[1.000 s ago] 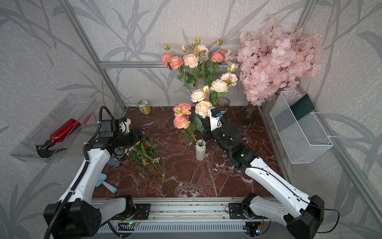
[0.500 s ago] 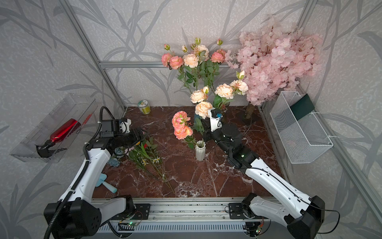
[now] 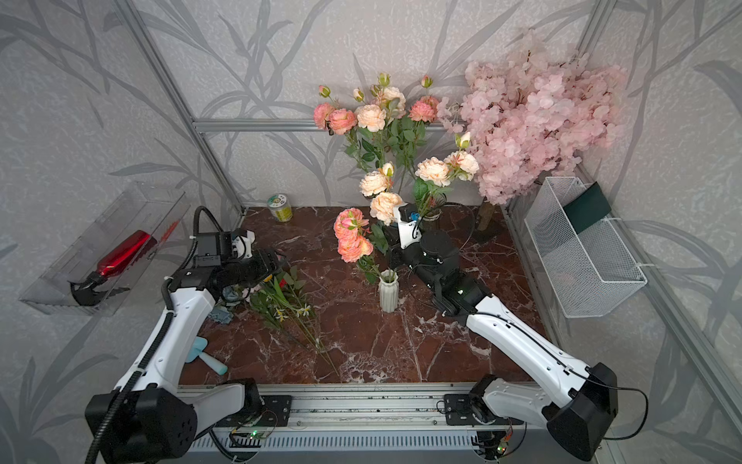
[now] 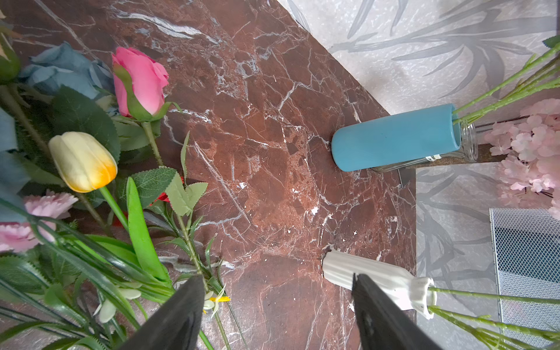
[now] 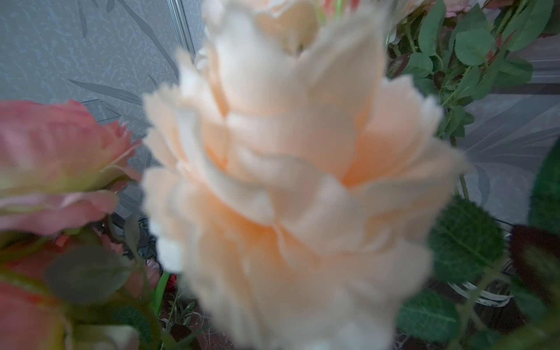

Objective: Place the pink flowers into the vase
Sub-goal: Place the flower in the vase.

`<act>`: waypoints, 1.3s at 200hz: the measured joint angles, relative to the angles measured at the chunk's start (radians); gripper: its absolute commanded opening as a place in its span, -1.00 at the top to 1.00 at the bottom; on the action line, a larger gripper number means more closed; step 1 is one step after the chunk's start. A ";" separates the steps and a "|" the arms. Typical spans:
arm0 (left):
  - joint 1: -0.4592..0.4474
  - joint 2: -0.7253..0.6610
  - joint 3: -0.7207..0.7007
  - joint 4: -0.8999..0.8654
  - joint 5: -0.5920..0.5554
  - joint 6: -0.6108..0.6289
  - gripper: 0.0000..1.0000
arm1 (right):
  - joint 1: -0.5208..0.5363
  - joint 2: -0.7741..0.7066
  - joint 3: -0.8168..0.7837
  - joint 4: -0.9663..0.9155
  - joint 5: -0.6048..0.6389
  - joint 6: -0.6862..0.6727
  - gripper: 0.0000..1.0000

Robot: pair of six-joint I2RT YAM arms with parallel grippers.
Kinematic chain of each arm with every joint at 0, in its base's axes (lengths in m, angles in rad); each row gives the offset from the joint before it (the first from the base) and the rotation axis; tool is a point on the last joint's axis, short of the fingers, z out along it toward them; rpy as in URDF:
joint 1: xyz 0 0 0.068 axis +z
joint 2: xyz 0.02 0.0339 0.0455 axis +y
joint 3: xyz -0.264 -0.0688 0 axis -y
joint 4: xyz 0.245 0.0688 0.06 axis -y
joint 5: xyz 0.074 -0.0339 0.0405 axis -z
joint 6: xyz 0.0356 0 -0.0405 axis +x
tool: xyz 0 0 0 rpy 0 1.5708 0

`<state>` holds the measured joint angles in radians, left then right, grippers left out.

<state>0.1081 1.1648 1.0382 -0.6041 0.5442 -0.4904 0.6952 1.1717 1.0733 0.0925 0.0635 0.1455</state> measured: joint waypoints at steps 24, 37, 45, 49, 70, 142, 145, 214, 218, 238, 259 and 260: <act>0.000 0.000 0.000 0.000 0.000 0.000 -0.56 | 0.003 0.011 0.009 -0.001 -0.003 -0.002 1.00; 0.001 0.000 0.000 0.000 0.000 0.000 -0.56 | 0.005 0.015 0.011 -0.001 -0.004 -0.005 1.00; 0.002 0.000 0.000 0.000 0.000 0.000 -0.56 | 0.005 0.016 0.013 -0.001 -0.005 -0.008 1.00; 0.002 0.000 0.000 0.000 0.000 0.000 -0.56 | 0.005 0.018 0.014 -0.001 -0.005 -0.008 1.00; 0.004 0.000 0.000 0.000 0.000 0.000 -0.56 | 0.005 0.027 0.021 -0.001 -0.004 -0.015 1.00; 0.004 0.000 0.000 0.000 0.000 0.000 -0.56 | 0.005 0.036 0.027 0.000 -0.002 -0.031 1.00; 0.004 0.000 0.000 0.000 0.000 0.000 -0.56 | 0.005 0.036 0.027 0.000 -0.002 -0.031 1.00; 0.005 0.000 0.000 0.000 0.000 0.000 -0.56 | 0.005 0.037 0.027 0.000 0.007 -0.035 1.00; 0.005 0.000 0.000 0.000 0.000 0.000 -0.56 | 0.005 0.037 0.027 0.000 0.007 -0.035 1.00; 0.005 0.000 0.000 0.000 0.000 0.000 -0.56 | 0.005 0.037 0.027 0.000 0.010 -0.035 1.00; 0.004 0.000 0.000 0.000 0.000 0.000 -0.57 | 0.005 0.037 0.027 0.000 0.014 -0.035 1.00; 0.004 0.000 0.000 0.000 0.000 0.000 -0.57 | 0.005 0.037 0.027 0.000 0.014 -0.035 1.00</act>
<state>0.1123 1.1648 1.0382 -0.6044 0.5438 -0.4904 0.7006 1.2083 1.1004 0.0925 0.0776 0.1108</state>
